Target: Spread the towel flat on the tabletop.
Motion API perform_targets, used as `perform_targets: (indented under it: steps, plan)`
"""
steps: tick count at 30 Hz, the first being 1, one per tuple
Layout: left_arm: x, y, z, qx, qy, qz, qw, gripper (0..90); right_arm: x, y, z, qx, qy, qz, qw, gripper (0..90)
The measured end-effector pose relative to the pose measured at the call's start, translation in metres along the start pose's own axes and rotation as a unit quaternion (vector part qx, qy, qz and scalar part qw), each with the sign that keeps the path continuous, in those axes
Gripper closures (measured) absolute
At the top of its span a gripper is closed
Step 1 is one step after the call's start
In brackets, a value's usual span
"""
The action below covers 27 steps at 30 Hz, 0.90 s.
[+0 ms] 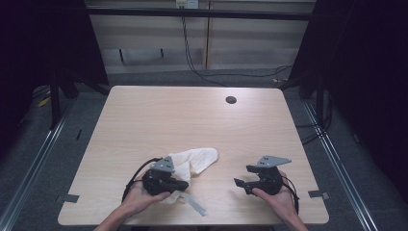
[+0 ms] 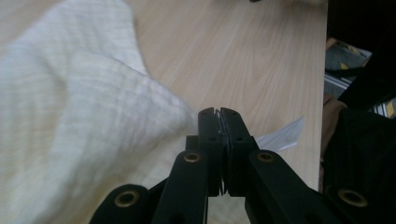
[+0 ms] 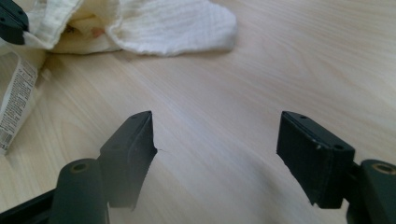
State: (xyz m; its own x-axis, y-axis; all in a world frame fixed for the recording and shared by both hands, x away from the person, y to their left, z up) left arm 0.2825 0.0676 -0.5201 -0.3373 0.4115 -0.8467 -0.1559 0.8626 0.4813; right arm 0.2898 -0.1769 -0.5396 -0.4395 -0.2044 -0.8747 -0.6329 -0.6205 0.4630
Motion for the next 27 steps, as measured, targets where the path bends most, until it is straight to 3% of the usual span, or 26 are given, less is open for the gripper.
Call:
perform_targets:
  steps: [2, 4, 6, 8, 10, 15, 16, 18, 22, 24, 27]
  plan:
    - [-0.001, 0.005, 0.002, -0.003, 0.004, -0.007, 1.0000, 88.4, -0.005, -0.008, 0.002, -0.007, 0.005, 0.000, 1.0000, 27.5]
    - [-0.004, 0.028, 0.015, -0.022, 0.021, -0.035, 0.9989, 88.4, -0.010, -0.017, 0.004, -0.013, 0.007, 0.000, 0.9999, 28.2]
    - [-0.004, 0.036, 0.021, -0.031, 0.025, -0.043, 0.9983, 88.4, -0.013, -0.022, 0.005, -0.017, 0.008, 0.000, 0.9998, 28.9]
    - [-0.008, 0.051, 0.034, -0.049, 0.038, -0.066, 0.9959, 88.4, -0.016, -0.033, 0.011, -0.031, 0.010, 0.003, 0.9995, 30.4]
    - [-0.009, 0.054, 0.038, -0.056, 0.040, -0.071, 0.9951, 88.4, -0.017, -0.035, 0.012, -0.035, 0.017, 0.005, 0.9992, 32.7]
    - [-0.014, 0.071, 0.064, -0.099, 0.055, -0.099, 0.9886, 88.4, -0.023, -0.052, 0.016, -0.044, 0.027, 0.008, 0.9986, 40.6]
    - [-0.014, 0.071, 0.064, -0.099, 0.055, -0.099, 0.9886, 88.4, -0.023, -0.052, 0.016, -0.044, 0.027, 0.008, 0.9986, 40.6]
    - [-0.006, 0.079, 0.083, -0.130, 0.074, -0.099, 0.9838, 88.4, -0.031, -0.060, 0.017, -0.058, 0.026, 0.003, 0.9980, 47.0]
    - [0.015, 0.085, 0.104, -0.169, 0.094, -0.080, 0.9779, 88.4, -0.043, -0.069, 0.016, -0.066, 0.024, -0.007, 0.9975, 52.9]
    - [0.019, 0.086, 0.107, -0.171, 0.098, -0.077, 0.9773, 88.4, -0.046, -0.073, 0.016, -0.070, 0.024, -0.010, 0.9972, 53.7]
    - [0.035, 0.093, 0.120, -0.188, 0.117, -0.062, 0.9732, 88.4, -0.045, -0.088, 0.018, -0.081, 0.018, -0.003, 0.9965, 55.3]
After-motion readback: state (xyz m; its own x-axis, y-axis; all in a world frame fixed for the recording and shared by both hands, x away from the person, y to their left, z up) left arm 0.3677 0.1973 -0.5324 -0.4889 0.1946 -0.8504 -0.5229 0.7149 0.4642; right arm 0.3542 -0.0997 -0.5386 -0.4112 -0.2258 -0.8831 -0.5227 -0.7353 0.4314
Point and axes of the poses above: each handheld gripper's, and its own axes: y roughly backward along the jaws, x roughly out of its underside, z roughly to its left, the point moved 9 cm from there along -y, roughly forward along the jaws, and after that the axes turned 12 degrees about -z, right-handed, at the moved point
